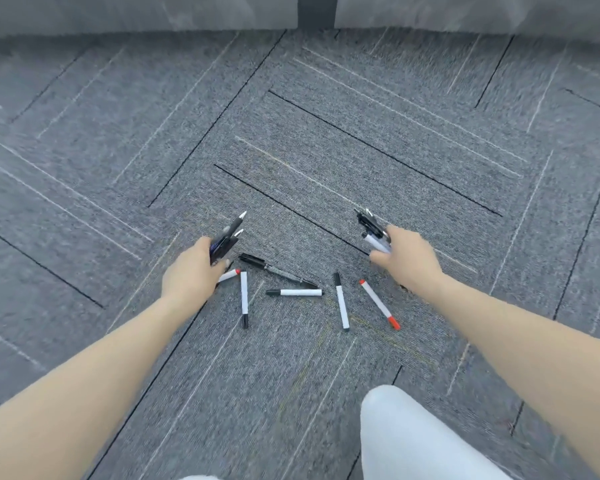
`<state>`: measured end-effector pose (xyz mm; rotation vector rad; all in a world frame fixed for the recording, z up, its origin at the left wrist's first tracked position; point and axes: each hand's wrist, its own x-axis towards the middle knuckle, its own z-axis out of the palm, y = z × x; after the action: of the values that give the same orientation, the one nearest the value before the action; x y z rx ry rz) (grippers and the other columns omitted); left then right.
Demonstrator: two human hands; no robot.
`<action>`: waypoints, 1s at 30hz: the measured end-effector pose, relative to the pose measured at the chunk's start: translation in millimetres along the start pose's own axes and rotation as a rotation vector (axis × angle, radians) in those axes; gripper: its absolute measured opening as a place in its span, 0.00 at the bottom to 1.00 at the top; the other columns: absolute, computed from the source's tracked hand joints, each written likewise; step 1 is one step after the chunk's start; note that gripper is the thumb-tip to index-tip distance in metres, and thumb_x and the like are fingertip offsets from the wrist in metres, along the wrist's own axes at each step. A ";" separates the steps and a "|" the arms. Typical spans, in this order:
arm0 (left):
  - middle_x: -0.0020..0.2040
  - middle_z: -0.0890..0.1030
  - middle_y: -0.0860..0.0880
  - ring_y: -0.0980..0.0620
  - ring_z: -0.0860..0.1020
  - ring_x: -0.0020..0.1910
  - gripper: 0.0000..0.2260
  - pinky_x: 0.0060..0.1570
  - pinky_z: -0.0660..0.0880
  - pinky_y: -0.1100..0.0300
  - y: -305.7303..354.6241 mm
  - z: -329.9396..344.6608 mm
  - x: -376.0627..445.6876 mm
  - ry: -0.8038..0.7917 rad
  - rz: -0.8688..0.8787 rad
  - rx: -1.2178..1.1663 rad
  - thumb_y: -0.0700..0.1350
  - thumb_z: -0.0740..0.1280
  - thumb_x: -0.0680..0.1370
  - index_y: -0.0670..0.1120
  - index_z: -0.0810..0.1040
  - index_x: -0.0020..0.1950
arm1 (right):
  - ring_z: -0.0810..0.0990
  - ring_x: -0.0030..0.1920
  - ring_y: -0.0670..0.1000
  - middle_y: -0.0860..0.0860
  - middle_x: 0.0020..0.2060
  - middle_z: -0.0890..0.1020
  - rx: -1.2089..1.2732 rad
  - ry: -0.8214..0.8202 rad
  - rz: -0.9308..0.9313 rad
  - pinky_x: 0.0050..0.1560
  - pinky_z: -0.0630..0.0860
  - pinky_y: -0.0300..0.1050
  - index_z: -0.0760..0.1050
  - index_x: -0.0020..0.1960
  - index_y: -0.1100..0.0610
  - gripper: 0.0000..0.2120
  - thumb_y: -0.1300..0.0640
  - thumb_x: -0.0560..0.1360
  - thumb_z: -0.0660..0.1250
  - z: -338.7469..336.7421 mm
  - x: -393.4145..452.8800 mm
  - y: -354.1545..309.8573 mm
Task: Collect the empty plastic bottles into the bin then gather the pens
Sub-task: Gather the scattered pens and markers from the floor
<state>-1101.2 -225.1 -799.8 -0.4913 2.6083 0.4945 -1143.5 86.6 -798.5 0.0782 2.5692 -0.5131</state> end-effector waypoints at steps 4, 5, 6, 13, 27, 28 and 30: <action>0.36 0.71 0.49 0.46 0.71 0.34 0.10 0.34 0.65 0.55 -15.9 6.5 1.8 0.072 0.001 0.009 0.51 0.62 0.78 0.46 0.65 0.47 | 0.70 0.27 0.48 0.48 0.33 0.75 0.152 0.079 -0.044 0.27 0.66 0.41 0.68 0.52 0.54 0.08 0.58 0.75 0.65 17.4 -13.2 -3.4; 0.36 0.71 0.49 0.47 0.71 0.33 0.10 0.33 0.64 0.55 -20.5 8.5 0.6 0.080 0.019 0.018 0.51 0.62 0.78 0.46 0.65 0.47 | 0.70 0.26 0.48 0.48 0.32 0.75 0.166 0.088 -0.044 0.27 0.66 0.40 0.68 0.53 0.54 0.08 0.58 0.75 0.64 21.5 -17.9 -2.5; 0.37 0.72 0.49 0.47 0.71 0.34 0.11 0.33 0.64 0.56 -23.5 9.3 -1.2 0.080 0.036 0.034 0.51 0.63 0.78 0.46 0.66 0.48 | 0.70 0.26 0.49 0.49 0.32 0.76 0.164 0.093 -0.033 0.27 0.66 0.41 0.68 0.54 0.55 0.08 0.57 0.76 0.64 24.9 -22.0 -1.7; 0.49 0.71 0.45 0.42 0.75 0.40 0.16 0.39 0.70 0.53 -16.3 27.4 -8.1 0.046 0.046 -0.106 0.57 0.65 0.75 0.45 0.71 0.46 | 0.68 0.27 0.48 0.50 0.33 0.74 0.182 0.034 0.139 0.26 0.65 0.43 0.66 0.50 0.56 0.24 0.38 0.69 0.68 46.1 -50.2 -6.1; 0.54 0.74 0.43 0.42 0.77 0.48 0.19 0.42 0.71 0.53 -3.0 41.3 -26.7 -0.099 0.225 0.019 0.50 0.70 0.73 0.43 0.68 0.56 | 0.74 0.32 0.47 0.46 0.37 0.74 0.024 0.033 0.150 0.29 0.68 0.42 0.65 0.53 0.56 0.26 0.43 0.67 0.73 69.6 -56.4 -14.9; 0.55 0.74 0.43 0.43 0.77 0.48 0.18 0.43 0.71 0.53 -4.9 40.8 -26.7 -0.106 0.232 0.010 0.49 0.70 0.73 0.42 0.69 0.56 | 0.73 0.32 0.46 0.46 0.36 0.73 0.031 0.038 0.157 0.29 0.67 0.42 0.65 0.51 0.56 0.25 0.43 0.67 0.73 68.6 -55.6 -13.2; 0.54 0.74 0.43 0.43 0.77 0.49 0.16 0.45 0.72 0.53 -9.3 39.4 -27.8 -0.098 0.249 0.063 0.49 0.69 0.73 0.42 0.71 0.55 | 0.71 0.30 0.45 0.46 0.33 0.72 0.015 0.044 0.168 0.28 0.63 0.41 0.67 0.46 0.56 0.22 0.43 0.68 0.73 64.7 -53.1 -10.5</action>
<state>-1060.2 -209.7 -822.0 -0.1174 2.5933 0.4997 -1068.3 55.0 -820.0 0.3112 2.5721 -0.4717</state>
